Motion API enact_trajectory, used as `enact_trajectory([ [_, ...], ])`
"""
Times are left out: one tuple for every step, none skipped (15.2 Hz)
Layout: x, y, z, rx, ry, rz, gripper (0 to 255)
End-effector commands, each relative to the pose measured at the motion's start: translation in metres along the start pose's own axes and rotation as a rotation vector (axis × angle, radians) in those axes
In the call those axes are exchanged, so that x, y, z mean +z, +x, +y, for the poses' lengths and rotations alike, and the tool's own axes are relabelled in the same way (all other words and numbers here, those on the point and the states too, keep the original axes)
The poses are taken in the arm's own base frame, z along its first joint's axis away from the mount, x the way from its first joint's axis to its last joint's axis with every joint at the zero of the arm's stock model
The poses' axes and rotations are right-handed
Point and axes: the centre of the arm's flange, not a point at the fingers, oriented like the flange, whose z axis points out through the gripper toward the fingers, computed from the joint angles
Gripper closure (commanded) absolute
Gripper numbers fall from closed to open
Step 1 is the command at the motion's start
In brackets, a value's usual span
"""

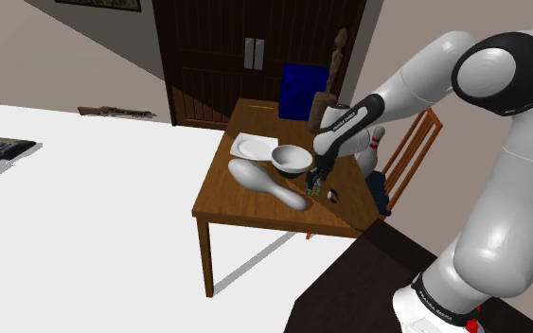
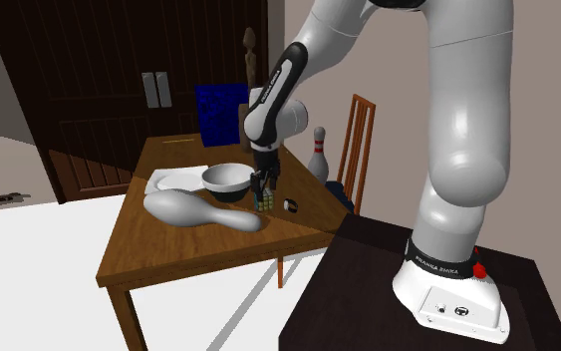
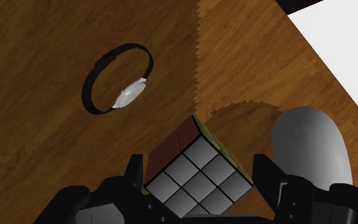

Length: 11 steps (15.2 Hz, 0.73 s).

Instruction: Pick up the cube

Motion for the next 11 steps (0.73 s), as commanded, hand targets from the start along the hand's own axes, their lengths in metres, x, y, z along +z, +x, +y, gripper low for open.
enact_trajectory([
  [-0.011, -0.001, 0.0, 0.0, 0.0, 0.0, 255],
  [-0.016, -0.001, 0.0, 0.0, 0.0, 0.0, 255],
  [-0.022, -0.001, 0.0, 0.0, 0.0, 0.0, 255],
  [-0.027, -0.001, 0.0, 0.0, 0.0, 0.0, 255],
  [-0.032, -0.001, 0.0, 0.0, 0.0, 0.0, 255],
  [-0.038, -0.001, 0.0, 0.0, 0.0, 0.0, 255],
  [-0.043, -0.001, 0.0, 0.0, 0.0, 0.0, 255],
  [-0.048, -0.001, 0.0, 0.0, 0.0, 0.0, 255],
  [-0.053, -0.001, 0.001, 0.0, 0.0, 0.0, 255],
  [-0.054, -0.001, 0.001, 0.0, 0.0, 0.0, 255],
  [-0.054, -0.001, 0.001, 0.0, 0.0, 0.0, 255],
])
